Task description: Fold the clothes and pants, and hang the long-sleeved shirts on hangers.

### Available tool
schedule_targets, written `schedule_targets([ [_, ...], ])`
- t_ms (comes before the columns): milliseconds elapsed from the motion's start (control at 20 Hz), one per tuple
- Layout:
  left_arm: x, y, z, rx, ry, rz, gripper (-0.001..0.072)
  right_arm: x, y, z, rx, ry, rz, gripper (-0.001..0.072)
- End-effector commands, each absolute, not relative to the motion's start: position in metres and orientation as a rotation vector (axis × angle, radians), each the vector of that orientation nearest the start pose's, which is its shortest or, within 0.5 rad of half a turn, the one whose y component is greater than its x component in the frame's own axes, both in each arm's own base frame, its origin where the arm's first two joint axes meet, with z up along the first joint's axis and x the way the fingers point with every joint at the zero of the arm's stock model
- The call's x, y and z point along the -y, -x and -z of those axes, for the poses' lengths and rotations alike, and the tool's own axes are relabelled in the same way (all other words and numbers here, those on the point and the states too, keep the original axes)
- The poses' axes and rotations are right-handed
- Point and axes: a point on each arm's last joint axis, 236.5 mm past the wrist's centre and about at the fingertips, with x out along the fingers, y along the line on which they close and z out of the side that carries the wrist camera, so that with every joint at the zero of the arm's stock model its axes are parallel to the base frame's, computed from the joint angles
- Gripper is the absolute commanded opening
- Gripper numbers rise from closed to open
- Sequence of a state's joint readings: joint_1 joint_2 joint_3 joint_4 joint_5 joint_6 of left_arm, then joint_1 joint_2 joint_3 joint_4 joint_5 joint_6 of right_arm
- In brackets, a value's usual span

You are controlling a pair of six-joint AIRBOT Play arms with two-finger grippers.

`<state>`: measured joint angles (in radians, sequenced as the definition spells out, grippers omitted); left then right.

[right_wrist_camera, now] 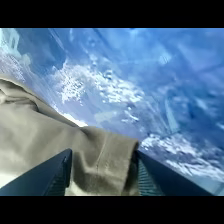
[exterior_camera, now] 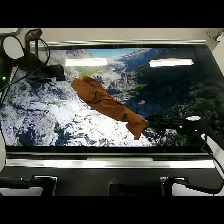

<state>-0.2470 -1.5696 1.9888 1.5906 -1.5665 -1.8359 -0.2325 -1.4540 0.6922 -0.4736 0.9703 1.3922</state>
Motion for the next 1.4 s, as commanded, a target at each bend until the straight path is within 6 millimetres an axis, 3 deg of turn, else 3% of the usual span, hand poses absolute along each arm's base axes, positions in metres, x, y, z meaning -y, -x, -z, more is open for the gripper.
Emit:
schedule_targets([
  [0, 0.102, -0.455, -0.146, -1.168, 0.096, 0.028, 0.0614, -0.103, -0.344, 0.092, -1.382, -1.278, -0.112, 0.0471],
  [100, 0.097, -0.457, -0.145, -1.168, 0.102, 0.018, 0.0614, -0.108, -0.341, 0.091, -1.399, -1.280, -0.124, 0.0367],
  [250, 0.091, -0.461, -0.143, -1.163, 0.111, 0.005, 0.0605, -0.121, -0.337, 0.092, -1.420, -1.243, -0.147, 0.0050],
  [300, 0.088, -0.462, -0.142, -1.163, 0.115, 0.000, 0.0600, -0.122, -0.337, 0.092, -1.420, -1.240, -0.147, 0.0033],
  [450, 0.071, -0.473, -0.131, -1.171, 0.136, -0.036, 0.0600, -0.120, -0.339, 0.087, -1.403, -1.235, -0.154, 0.0032],
  [550, 0.056, -0.495, -0.121, -1.128, 0.153, -0.061, 0.0600, -0.120, -0.341, 0.078, -1.380, -1.221, -0.166, 0.0031],
  [650, 0.035, -0.516, -0.102, -1.109, 0.149, -0.103, 0.0595, -0.120, -0.340, 0.071, -1.369, -1.208, -0.181, 0.0031],
  [750, 0.028, -0.533, -0.079, -1.112, 0.155, -0.116, 0.0594, -0.121, -0.339, 0.066, -1.367, -1.198, -0.196, 0.0031],
  [850, 0.036, -0.547, -0.053, -1.120, 0.180, -0.093, 0.0593, -0.123, -0.337, 0.061, -1.370, -1.195, -0.212, 0.0032],
  [950, 0.064, -0.571, -0.030, -1.093, 0.290, 0.036, 0.0594, -0.124, -0.336, 0.058, -1.369, -1.192, -0.222, 0.0032],
  [1000, 0.073, -0.588, -0.024, -1.055, 0.403, 0.094, 0.0595, -0.124, -0.336, 0.056, -1.363, -1.190, -0.224, 0.0032],
  [1100, 0.073, -0.618, -0.018, -0.971, 0.654, 0.184, 0.0619, -0.124, -0.337, 0.055, -1.356, -1.186, -0.224, 0.0032],
  [1200, 0.051, -0.629, 0.002, -0.959, 0.780, 0.213, 0.0619, -0.124, -0.337, 0.054, -1.354, -1.186, -0.225, 0.0032],
  [1350, 0.018, -0.627, 0.035, -0.997, 0.843, 0.166, 0.0619, -0.124, -0.337, 0.054, -1.355, -1.186, -0.226, 0.0032],
])
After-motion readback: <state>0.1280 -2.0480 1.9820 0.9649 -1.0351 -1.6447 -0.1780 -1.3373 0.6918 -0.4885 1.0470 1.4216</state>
